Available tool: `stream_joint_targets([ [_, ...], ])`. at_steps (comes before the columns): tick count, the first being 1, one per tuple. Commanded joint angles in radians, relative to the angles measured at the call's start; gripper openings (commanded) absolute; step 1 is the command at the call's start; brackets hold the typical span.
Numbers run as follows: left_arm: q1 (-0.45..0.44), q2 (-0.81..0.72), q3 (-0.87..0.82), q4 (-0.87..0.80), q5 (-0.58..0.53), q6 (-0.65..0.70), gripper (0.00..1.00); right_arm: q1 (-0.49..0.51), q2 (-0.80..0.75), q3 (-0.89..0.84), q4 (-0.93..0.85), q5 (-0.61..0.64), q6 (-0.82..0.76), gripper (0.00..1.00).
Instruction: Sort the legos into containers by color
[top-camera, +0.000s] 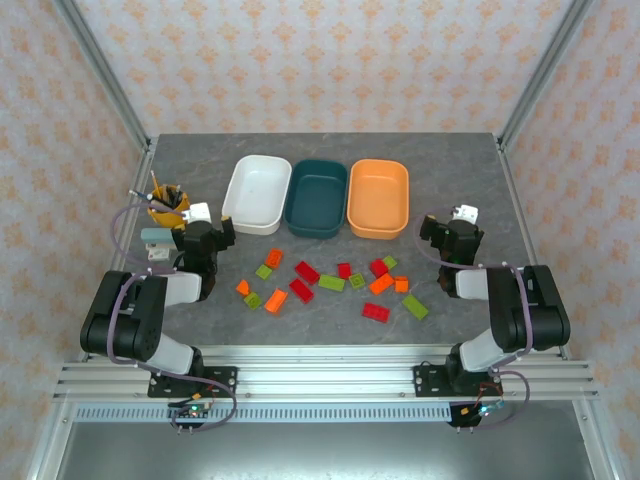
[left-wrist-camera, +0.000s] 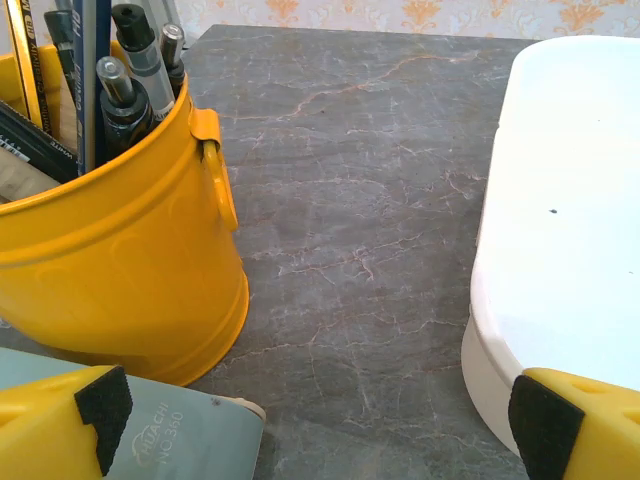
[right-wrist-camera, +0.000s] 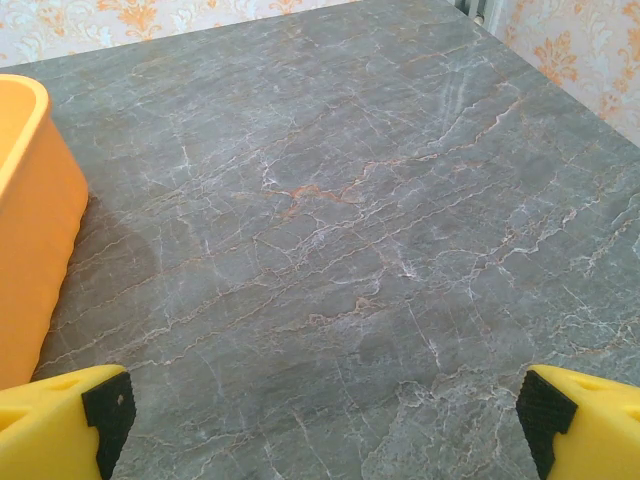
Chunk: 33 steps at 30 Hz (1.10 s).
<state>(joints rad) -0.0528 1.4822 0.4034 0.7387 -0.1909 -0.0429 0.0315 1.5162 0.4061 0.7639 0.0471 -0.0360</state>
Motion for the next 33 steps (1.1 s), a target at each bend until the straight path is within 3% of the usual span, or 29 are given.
stream_joint_targets([
  [1,-0.007,0.013,0.003,0.041,-0.031,0.021,1.00,-0.005,0.002,0.016,0.003,-0.009,-0.007,0.99],
  [29,-0.008,0.006,0.004,0.047,-0.026,0.026,1.00,-0.005,-0.004,0.010,0.017,-0.002,-0.005,0.99],
  [30,-0.013,-0.031,0.020,-0.008,-0.021,0.033,1.00,-0.004,-0.029,0.012,0.001,0.020,0.001,0.99],
  [33,-0.071,-0.180,0.147,-0.324,-0.159,0.027,1.00,0.001,-0.178,0.089,-0.251,0.124,0.035,0.99],
])
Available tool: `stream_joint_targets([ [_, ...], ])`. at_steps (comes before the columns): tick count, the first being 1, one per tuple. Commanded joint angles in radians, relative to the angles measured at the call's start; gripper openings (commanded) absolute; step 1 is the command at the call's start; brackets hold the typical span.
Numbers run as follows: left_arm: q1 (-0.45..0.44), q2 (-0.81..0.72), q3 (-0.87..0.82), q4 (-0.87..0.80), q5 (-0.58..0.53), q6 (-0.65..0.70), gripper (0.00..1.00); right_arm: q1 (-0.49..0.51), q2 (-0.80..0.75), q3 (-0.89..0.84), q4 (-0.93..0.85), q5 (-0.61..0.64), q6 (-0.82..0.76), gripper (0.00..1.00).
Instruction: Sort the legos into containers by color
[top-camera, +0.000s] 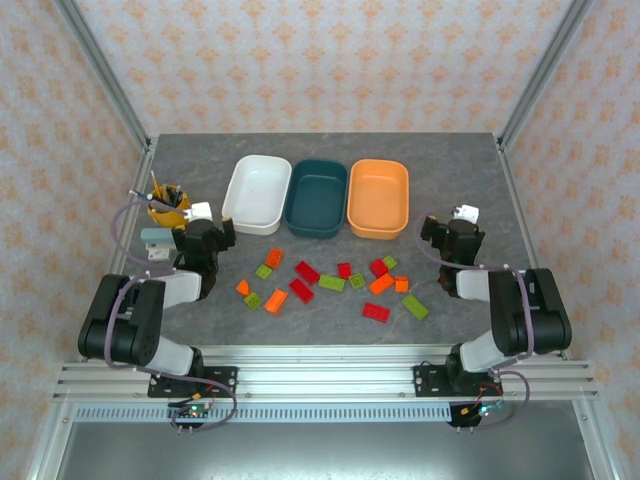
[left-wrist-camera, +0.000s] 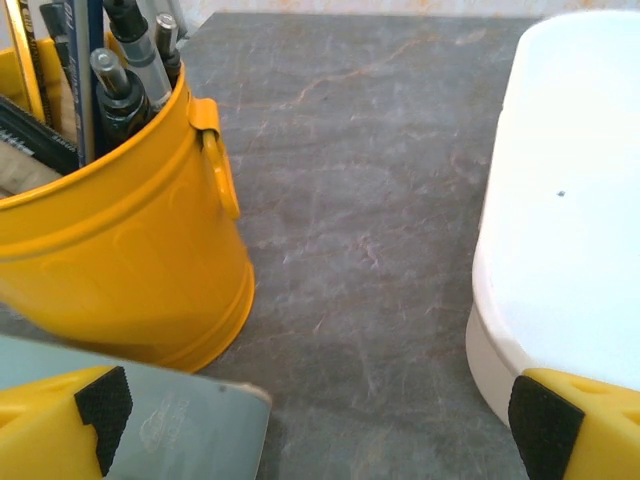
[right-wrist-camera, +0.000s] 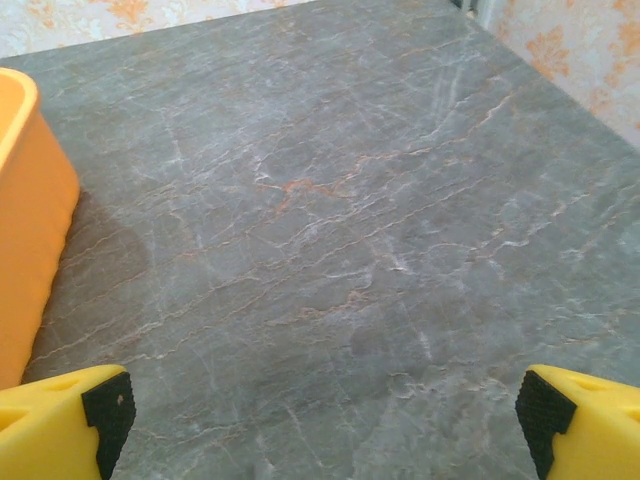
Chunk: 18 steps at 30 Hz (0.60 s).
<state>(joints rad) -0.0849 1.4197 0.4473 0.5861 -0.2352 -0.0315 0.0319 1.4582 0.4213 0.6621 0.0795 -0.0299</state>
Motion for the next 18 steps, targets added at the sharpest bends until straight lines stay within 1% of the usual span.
stream_joint_targets([
  [1,-0.056,-0.164,0.111,-0.184,-0.121,0.000,1.00,0.001,-0.163,0.092,-0.179,0.091,0.030,0.99],
  [2,-0.082,-0.209,0.122,-0.192,-0.144,-0.007,1.00,0.005,-0.201,0.103,-0.182,0.087,0.024,0.99],
  [3,-0.110,-0.236,0.149,-0.238,-0.177,-0.003,1.00,0.011,-0.234,0.122,-0.204,0.092,0.016,0.99],
  [5,-0.164,-0.278,0.230,-0.361,-0.227,-0.006,1.00,0.024,-0.301,0.205,-0.310,0.121,0.013,0.99],
  [7,-0.216,-0.318,0.279,-0.405,-0.246,-0.001,1.00,0.034,-0.357,0.288,-0.401,0.128,0.037,0.99],
  [9,-0.270,-0.352,0.327,-0.441,-0.266,0.001,1.00,0.068,-0.410,0.363,-0.475,0.131,0.041,0.99],
  [11,-0.325,-0.386,0.386,-0.503,-0.289,-0.023,1.00,0.121,-0.460,0.481,-0.622,0.137,0.059,0.99],
  [12,-0.348,-0.400,0.411,-0.528,-0.291,-0.035,1.00,0.139,-0.472,0.547,-0.710,0.135,0.093,0.99],
  [13,-0.376,-0.417,0.434,-0.543,-0.287,-0.044,1.00,0.148,-0.474,0.641,-0.847,0.138,0.202,0.99],
  [14,-0.398,-0.433,0.458,-0.558,-0.285,-0.079,1.00,0.147,-0.455,0.739,-1.013,0.132,0.359,0.99],
  [15,-0.403,-0.445,0.488,-0.608,-0.279,-0.180,1.00,0.147,-0.431,0.814,-1.163,0.104,0.486,1.00],
  [16,-0.400,-0.456,0.553,-0.775,-0.294,-0.392,1.00,0.145,-0.399,0.879,-1.315,0.063,0.582,1.00],
  [17,-0.398,-0.457,0.641,-1.038,-0.298,-0.629,1.00,0.145,-0.372,0.913,-1.474,0.038,0.674,1.00],
  [18,-0.395,-0.453,0.689,-1.204,-0.299,-0.749,1.00,0.140,-0.358,0.912,-1.548,-0.001,0.721,1.00],
])
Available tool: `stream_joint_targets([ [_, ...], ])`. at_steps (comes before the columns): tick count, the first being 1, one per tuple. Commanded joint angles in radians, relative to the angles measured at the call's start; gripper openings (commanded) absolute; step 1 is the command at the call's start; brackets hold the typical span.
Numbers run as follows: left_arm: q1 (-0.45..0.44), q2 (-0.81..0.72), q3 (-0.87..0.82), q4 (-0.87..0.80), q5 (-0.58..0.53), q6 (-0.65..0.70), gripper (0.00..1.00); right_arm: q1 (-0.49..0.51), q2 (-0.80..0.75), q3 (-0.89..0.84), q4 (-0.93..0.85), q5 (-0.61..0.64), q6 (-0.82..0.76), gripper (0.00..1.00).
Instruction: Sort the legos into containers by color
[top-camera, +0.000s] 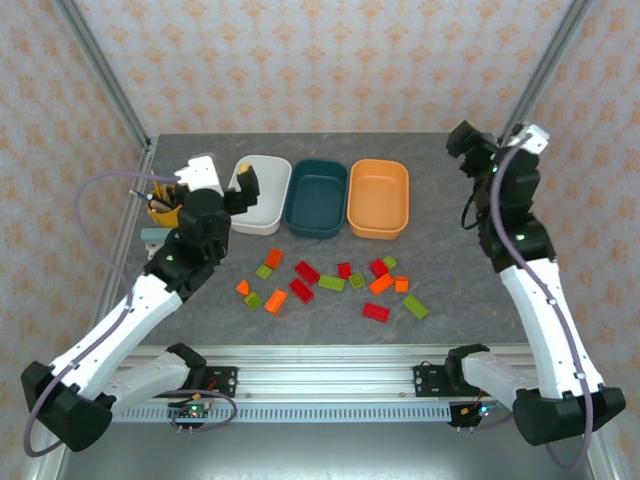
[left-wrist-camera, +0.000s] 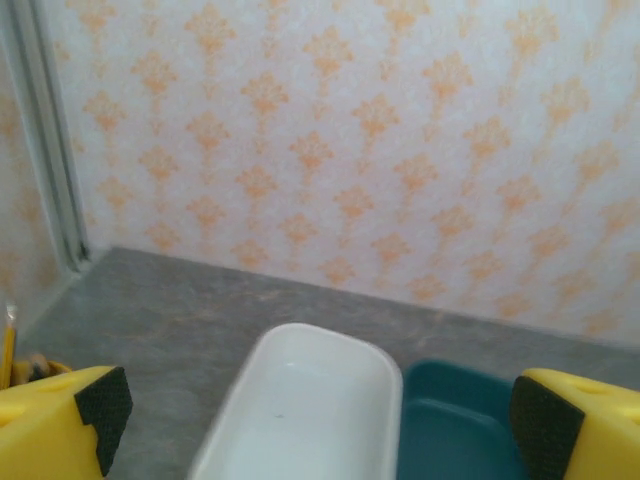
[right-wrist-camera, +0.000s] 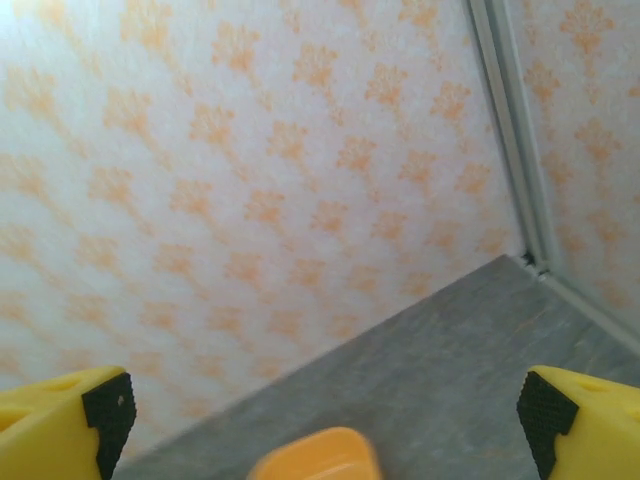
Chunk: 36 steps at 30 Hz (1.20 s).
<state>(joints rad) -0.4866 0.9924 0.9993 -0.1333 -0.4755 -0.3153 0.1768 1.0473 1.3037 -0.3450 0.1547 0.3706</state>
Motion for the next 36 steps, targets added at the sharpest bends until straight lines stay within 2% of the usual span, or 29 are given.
stream_joint_targets([
  [1,0.019,-0.031,0.127,-0.500,-0.016,-0.492,1.00,-0.021,0.066,0.009,-0.553,-0.208,0.277,0.99],
  [2,0.042,-0.040,0.108,-0.475,0.084,-0.481,1.00,-0.017,0.073,-0.004,-0.566,-0.276,0.253,0.99],
  [3,0.067,-0.047,0.088,-0.451,0.188,-0.485,1.00,-0.001,0.075,-0.002,-0.621,-0.275,0.275,1.00],
  [6,0.069,-0.032,0.079,-0.483,0.343,-0.514,1.00,0.055,0.049,0.004,-0.752,-0.205,0.341,0.89],
  [9,0.026,0.001,0.077,-0.554,0.432,-0.499,1.00,0.099,0.045,0.015,-0.872,-0.156,0.388,0.87],
  [12,-0.045,0.009,0.037,-0.585,0.484,-0.484,1.00,0.140,0.069,-0.032,-0.945,-0.164,0.410,0.85],
  [16,-0.172,-0.006,-0.035,-0.600,0.492,-0.494,1.00,0.199,0.085,-0.178,-0.938,-0.227,0.433,0.85],
  [19,-0.285,-0.010,-0.068,-0.606,0.459,-0.510,1.00,0.211,0.079,-0.283,-0.886,-0.278,0.432,0.86],
  [23,-0.386,0.009,-0.074,-0.600,0.425,-0.527,1.00,0.211,0.102,-0.387,-0.796,-0.341,0.409,0.86],
  [30,-0.436,0.072,-0.064,-0.557,0.425,-0.528,1.00,0.211,0.172,-0.528,-0.648,-0.418,0.396,0.89],
  [36,-0.473,0.080,-0.066,-0.498,0.438,-0.494,1.00,0.211,0.200,-0.590,-0.558,-0.431,0.418,0.92],
])
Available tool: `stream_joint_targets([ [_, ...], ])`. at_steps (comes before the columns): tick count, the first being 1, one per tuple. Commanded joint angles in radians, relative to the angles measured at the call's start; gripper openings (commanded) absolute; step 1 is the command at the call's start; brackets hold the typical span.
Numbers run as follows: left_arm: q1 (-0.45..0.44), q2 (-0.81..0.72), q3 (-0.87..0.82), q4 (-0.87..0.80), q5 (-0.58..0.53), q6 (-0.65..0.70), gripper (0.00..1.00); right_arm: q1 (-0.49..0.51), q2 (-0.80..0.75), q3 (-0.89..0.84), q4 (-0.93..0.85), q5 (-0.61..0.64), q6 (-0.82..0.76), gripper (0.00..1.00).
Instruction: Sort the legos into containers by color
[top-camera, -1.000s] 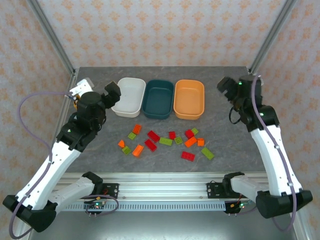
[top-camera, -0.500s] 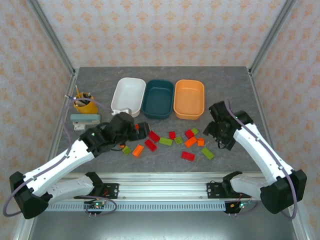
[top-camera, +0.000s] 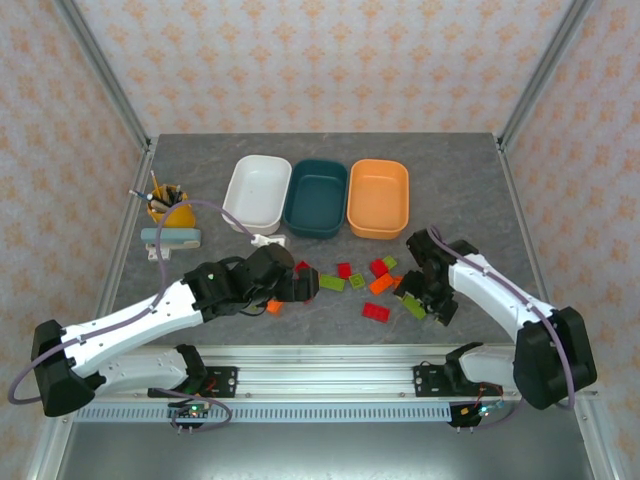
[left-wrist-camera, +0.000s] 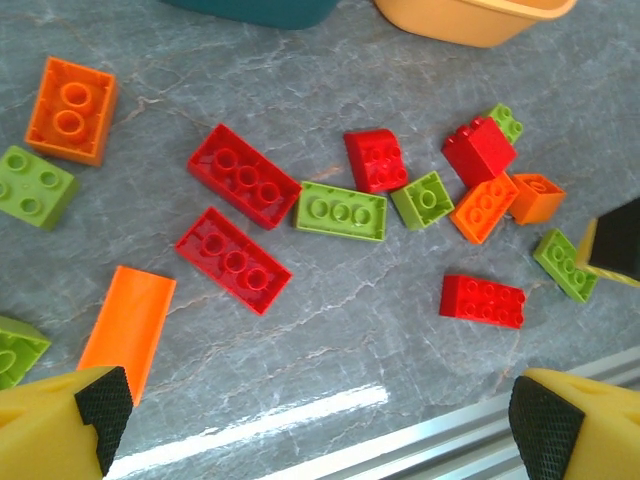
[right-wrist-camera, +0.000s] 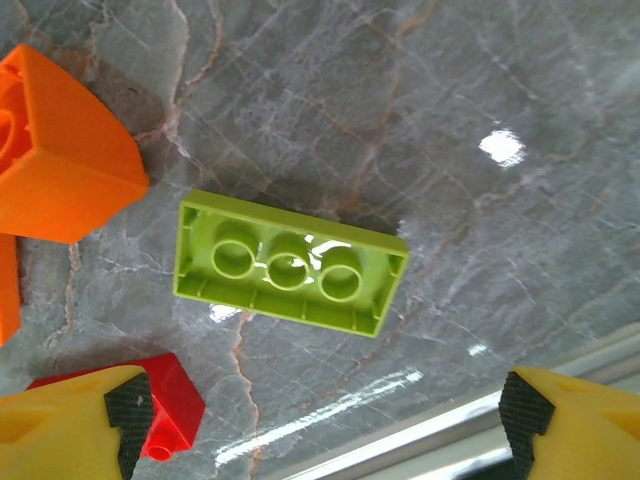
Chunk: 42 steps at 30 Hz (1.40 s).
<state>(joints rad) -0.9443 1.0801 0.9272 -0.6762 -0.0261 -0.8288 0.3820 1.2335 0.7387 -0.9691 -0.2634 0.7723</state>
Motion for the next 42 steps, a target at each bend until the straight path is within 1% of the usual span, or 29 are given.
stream_joint_targets([
  [1,-0.021,-0.010,0.004,0.057,-0.007,0.025,1.00,0.005,0.024,-0.035,0.078,-0.013,0.018,0.92],
  [6,-0.033,-0.011,0.002,0.079,-0.010,0.028,1.00,0.004,0.061,-0.060,0.145,-0.015,0.019,0.92],
  [13,-0.034,-0.005,0.011,0.076,-0.003,0.031,1.00,-0.009,0.121,-0.055,0.173,-0.014,0.006,0.92],
  [19,-0.034,-0.011,0.013,0.073,-0.005,0.034,1.00,-0.044,0.123,-0.080,0.175,-0.013,-0.005,0.87],
  [27,-0.036,0.009,0.027,0.101,0.026,0.055,1.00,-0.093,0.121,-0.129,0.221,-0.045,-0.014,0.78],
  [34,-0.039,0.025,0.038,0.107,0.025,0.057,1.00,-0.100,0.124,-0.150,0.263,-0.056,-0.011,0.71],
  [38,-0.048,0.032,0.042,0.107,0.022,0.057,1.00,-0.100,0.121,-0.154,0.265,-0.045,-0.020,0.65],
  [42,-0.056,0.035,0.046,0.112,0.015,0.053,1.00,-0.100,0.063,-0.152,0.234,-0.014,-0.028,0.61],
])
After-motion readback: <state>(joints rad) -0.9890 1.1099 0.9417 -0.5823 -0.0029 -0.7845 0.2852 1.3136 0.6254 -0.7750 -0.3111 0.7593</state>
